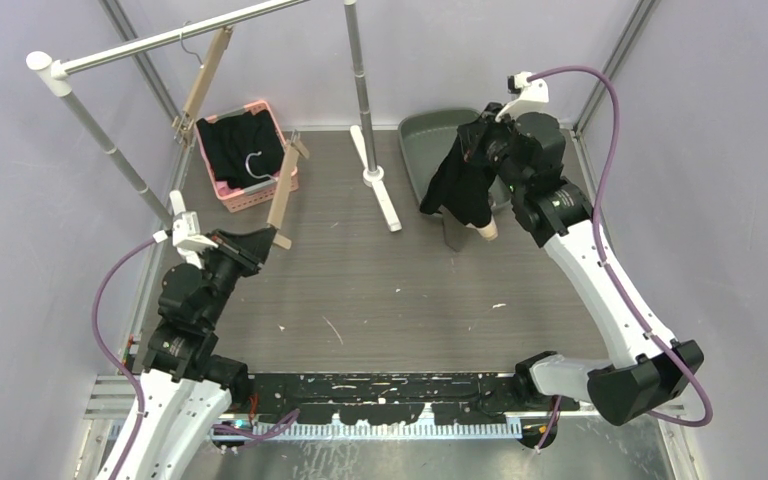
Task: Clip the underwear to the hanger
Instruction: Place the underwear at the center of the board.
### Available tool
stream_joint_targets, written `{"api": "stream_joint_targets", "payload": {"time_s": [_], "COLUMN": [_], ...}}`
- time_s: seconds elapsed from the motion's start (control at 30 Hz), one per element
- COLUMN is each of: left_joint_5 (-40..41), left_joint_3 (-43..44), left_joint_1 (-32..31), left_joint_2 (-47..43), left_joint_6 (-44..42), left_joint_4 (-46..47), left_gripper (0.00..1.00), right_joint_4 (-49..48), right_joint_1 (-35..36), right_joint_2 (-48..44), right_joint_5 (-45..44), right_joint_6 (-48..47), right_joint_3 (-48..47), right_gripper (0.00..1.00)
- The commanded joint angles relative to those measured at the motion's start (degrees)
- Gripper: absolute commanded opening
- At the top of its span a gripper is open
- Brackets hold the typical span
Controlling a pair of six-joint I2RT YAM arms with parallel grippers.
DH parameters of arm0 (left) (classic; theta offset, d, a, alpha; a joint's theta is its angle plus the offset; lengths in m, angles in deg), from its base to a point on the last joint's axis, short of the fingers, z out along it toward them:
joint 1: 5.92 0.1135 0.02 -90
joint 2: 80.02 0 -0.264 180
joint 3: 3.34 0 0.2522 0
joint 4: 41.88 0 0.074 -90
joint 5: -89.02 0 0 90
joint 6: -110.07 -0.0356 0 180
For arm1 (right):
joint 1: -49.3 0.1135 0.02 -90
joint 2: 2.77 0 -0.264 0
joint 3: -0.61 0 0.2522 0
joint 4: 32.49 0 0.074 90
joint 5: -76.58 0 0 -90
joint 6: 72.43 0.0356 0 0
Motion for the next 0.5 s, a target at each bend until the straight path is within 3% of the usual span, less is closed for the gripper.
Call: {"api": "stream_joint_targets", "payload": {"time_s": [0.0, 0.23, 0.37, 0.47], "left_joint_5": [0.7, 1.1, 1.0, 0.9], "left_joint_3": [2.2, 2.5, 2.7, 2.7], "left_joint_1": [-0.1, -0.1, -0.1, -0.1], "left_joint_2": [-1.5, -2.4, -2.4, -2.7], "left_joint_6": [-0.4, -0.5, -0.5, -0.7], "left_joint_4": [1.5, 0.4, 0.4, 0.1], "left_gripper": [0.00, 0.00, 0.00, 0.00], "right_joint_4": [-4.6, -6.7, -1.5, 5.6], "right_joint_1": [0.0, 0.5, 0.5, 0.5], "right_joint_2": [-0.8, 0.6, -5.3, -13.8], "right_joint_5": [6.1, 12.3, 6.5, -1.0], "right_joint_6": [2.0, 4.0, 4.3, 7.4], "right_joint_3": [0.2, -2.0, 2.9, 12.2], "right_gripper": [0.12, 0.12, 0.12, 0.13]}}
